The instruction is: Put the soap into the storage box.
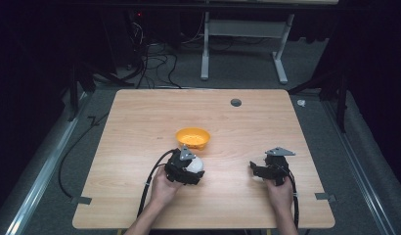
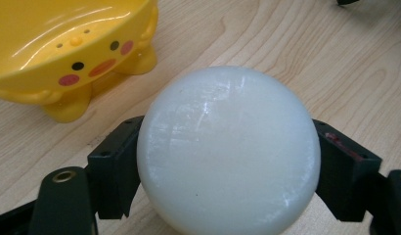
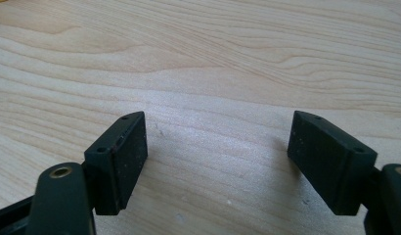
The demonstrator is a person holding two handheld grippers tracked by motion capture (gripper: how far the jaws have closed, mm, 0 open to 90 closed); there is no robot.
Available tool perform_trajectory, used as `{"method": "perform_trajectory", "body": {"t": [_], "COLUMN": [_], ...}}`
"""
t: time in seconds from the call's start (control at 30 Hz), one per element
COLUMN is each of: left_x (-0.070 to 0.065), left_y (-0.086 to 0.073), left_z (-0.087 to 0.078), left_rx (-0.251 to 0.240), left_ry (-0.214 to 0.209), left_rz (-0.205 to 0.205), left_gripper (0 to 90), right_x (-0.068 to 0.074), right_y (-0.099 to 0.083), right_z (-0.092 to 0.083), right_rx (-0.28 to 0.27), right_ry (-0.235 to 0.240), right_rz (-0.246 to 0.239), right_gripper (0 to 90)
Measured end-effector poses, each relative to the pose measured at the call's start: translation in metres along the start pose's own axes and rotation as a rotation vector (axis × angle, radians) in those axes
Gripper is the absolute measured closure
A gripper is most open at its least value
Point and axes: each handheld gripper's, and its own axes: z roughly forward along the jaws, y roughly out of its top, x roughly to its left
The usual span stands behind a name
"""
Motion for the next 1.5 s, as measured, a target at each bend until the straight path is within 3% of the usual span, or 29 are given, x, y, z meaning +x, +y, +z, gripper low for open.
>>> {"method": "perform_trajectory", "body": {"t": [0.37, 0.8, 1.2, 1.5], "left_x": [0.002, 0.011, 0.016, 0.026], "left_y": [0.013, 0.028, 0.044, 0.052], "left_z": [-0.011, -0.023, -0.029, -0.029], "left_rx": [-0.021, -0.04, -0.037, -0.032], "left_ry": [-0.009, -0.034, -0.021, -0.015], "left_rz": [0.001, -0.03, -0.012, -0.028], "left_gripper": [23.1, 23.1, 23.1, 23.1], "right_x": [0.0, 0.0, -0.001, -0.001], "right_y": [0.0, 0.0, 0.0, 0.0], "right_z": [0.0, 0.0, 0.0, 0.0], "right_rx": [-0.001, -0.002, -0.003, -0.003], "right_ry": [0.002, 0.004, 0.006, 0.008], "right_rz": [0.005, 0.005, 0.004, 0.004], "right_gripper": [23.5, 23.4, 23.4, 23.3]}}
